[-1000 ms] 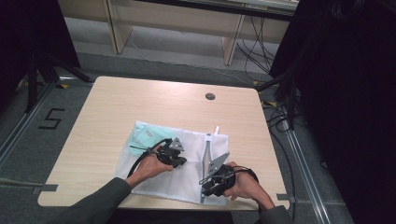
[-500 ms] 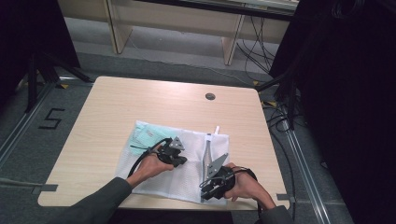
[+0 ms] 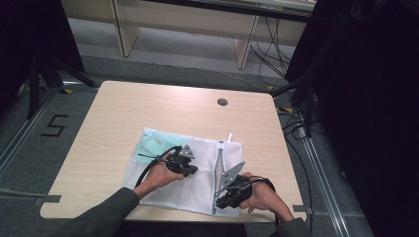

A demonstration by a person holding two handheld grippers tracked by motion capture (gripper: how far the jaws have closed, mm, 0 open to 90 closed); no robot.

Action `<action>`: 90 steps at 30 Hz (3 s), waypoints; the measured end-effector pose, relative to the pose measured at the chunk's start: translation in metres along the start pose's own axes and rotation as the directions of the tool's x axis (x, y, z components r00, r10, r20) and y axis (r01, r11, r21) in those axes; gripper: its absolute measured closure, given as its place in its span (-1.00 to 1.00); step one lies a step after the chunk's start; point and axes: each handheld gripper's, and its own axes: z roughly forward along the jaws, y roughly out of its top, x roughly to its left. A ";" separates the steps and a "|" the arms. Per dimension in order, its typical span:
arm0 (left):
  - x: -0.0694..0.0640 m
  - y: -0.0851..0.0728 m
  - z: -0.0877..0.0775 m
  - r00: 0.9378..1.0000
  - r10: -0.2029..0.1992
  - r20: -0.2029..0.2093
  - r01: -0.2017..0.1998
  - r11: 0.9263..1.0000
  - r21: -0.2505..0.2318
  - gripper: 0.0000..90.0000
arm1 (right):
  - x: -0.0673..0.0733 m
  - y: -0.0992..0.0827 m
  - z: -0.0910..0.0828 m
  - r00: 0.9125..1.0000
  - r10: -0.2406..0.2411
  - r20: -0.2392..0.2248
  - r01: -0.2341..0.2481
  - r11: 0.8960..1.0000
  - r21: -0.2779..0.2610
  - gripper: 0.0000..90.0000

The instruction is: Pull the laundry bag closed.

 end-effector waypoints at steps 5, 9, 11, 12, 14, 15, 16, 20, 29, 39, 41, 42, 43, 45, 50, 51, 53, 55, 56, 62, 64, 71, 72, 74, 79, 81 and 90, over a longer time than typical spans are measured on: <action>0.000 0.000 0.000 1.000 -0.006 -0.004 0.006 1.000 -0.008 1.00 | 0.001 0.000 0.000 1.000 0.004 -0.007 -0.004 1.000 -0.002 0.90; 0.000 -0.001 0.000 1.000 -0.015 -0.003 0.015 1.000 -0.007 1.00 | 0.003 0.001 0.000 1.000 0.000 -0.024 0.000 1.000 -0.009 0.92; 0.000 -0.001 0.001 1.000 -0.025 0.003 0.025 1.000 -0.013 1.00 | 0.005 0.004 0.000 1.000 -0.013 -0.020 0.013 1.000 0.001 0.92; 0.000 -0.001 0.001 1.000 -0.025 0.005 0.025 1.000 -0.013 1.00 | 0.005 0.004 0.000 1.000 -0.013 -0.020 0.013 1.000 0.001 0.92; -0.002 -0.001 0.003 0.998 -0.056 -0.004 0.056 0.997 -0.048 0.99 | 0.005 0.004 -0.001 1.000 -0.018 -0.007 0.018 1.000 0.005 0.92; -0.001 -0.001 0.002 0.999 -0.036 0.004 0.036 0.999 -0.028 0.99 | 0.005 0.005 -0.001 1.000 -0.015 0.007 0.014 1.000 0.004 0.93; 0.001 -0.001 -0.001 1.000 0.021 0.001 -0.021 1.000 -0.003 0.98 | 0.004 0.005 -0.004 1.000 -0.024 0.015 0.023 1.000 0.002 0.93; -0.012 0.002 -0.007 1.000 0.002 -0.003 -0.002 0.997 -0.073 0.92 | 0.001 0.003 -0.011 0.998 -0.011 0.065 0.012 1.000 -0.015 0.93; -0.076 0.004 -0.029 0.980 0.120 0.160 -0.089 0.978 -0.187 0.59 | -0.004 0.003 -0.021 0.996 0.023 0.091 -0.021 0.999 -0.028 0.93; -0.106 -0.004 -0.013 0.973 0.178 0.146 -0.158 0.977 -0.140 0.47 | -0.005 0.006 -0.029 0.993 0.033 0.112 -0.026 0.998 -0.055 0.93; -0.108 -0.004 -0.010 0.973 0.184 0.143 -0.164 0.976 -0.140 0.47 | -0.005 0.007 -0.029 0.993 0.032 0.115 -0.025 0.998 -0.055 0.93; -0.109 -0.004 -0.009 0.972 0.193 0.137 -0.174 0.975 -0.137 0.48 | -0.004 0.007 -0.028 0.993 0.045 0.109 -0.039 0.998 -0.055 0.93; -0.110 -0.003 -0.007 0.971 0.202 0.130 -0.185 0.974 -0.131 0.49 | -0.005 0.007 -0.028 0.993 0.047 0.108 -0.041 0.997 -0.058 0.93; -0.111 -0.004 -0.005 0.973 0.206 0.107 -0.194 0.974 -0.116 0.53 | -0.005 0.007 -0.029 0.993 0.040 0.110 -0.034 0.998 -0.059 0.93; -0.108 -0.002 -0.001 0.971 0.229 0.068 -0.223 0.971 -0.083 0.63 | -0.006 0.008 -0.029 0.994 0.041 0.100 -0.035 0.998 -0.060 0.93; -0.108 -0.002 0.000 0.969 0.240 0.062 -0.236 0.969 -0.076 0.68 | -0.006 0.008 -0.029 0.994 0.032 0.104 -0.026 0.998 -0.061 0.93; -0.109 -0.002 0.002 0.967 0.246 0.059 -0.242 0.968 -0.072 0.77 | -0.007 0.008 -0.029 0.993 0.025 0.111 -0.019 0.998 -0.057 0.93; -0.111 -0.002 0.004 0.964 0.263 0.049 -0.259 0.963 -0.071 0.84 | -0.007 0.008 -0.028 0.993 0.034 0.109 -0.028 0.998 -0.056 0.93; -0.111 -0.002 0.004 0.964 0.263 0.049 -0.259 0.963 -0.071 0.87 | -0.007 0.008 -0.028 0.993 0.033 0.112 -0.027 0.998 -0.054 0.93; -0.113 -0.001 0.005 0.948 0.318 0.028 -0.316 0.948 -0.048 0.96 | -0.007 0.008 -0.025 0.992 0.031 0.122 -0.026 0.999 -0.042 0.93; -0.113 -0.001 0.005 0.940 0.339 0.034 -0.338 0.941 -0.029 0.97 | -0.008 0.009 -0.024 0.992 0.032 0.121 -0.028 0.999 -0.037 0.92; -0.114 -0.001 0.006 0.937 0.345 0.048 -0.344 0.938 -0.037 0.97 | -0.011 0.008 -0.022 0.990 0.029 0.137 -0.026 0.999 -0.025 0.92; -0.115 -0.001 0.005 0.937 0.347 0.044 -0.345 0.938 -0.037 0.97 | -0.011 0.008 -0.021 0.991 0.041 0.130 -0.037 0.999 -0.031 0.92; -0.115 -0.002 0.006 0.938 0.342 0.052 -0.341 0.939 -0.036 0.98 | -0.014 0.008 -0.020 0.990 0.037 0.134 -0.034 0.999 -0.030 0.92; -0.115 -0.002 0.006 0.938 0.343 0.045 -0.341 0.939 -0.047 0.98 | -0.015 0.010 -0.019 0.988 0.054 0.143 -0.050 0.998 -0.029 0.92; -0.115 -0.002 0.005 0.936 0.349 0.044 -0.347 0.937 -0.042 0.98 | -0.016 0.010 -0.018 0.988 0.056 0.141 -0.053 0.998 -0.026 0.92; -0.116 -0.004 0.007 0.952 0.299 0.063 -0.294 0.952 -0.088 0.98 | -0.015 0.012 -0.017 0.980 0.062 0.187 -0.059 0.998 -0.019 0.92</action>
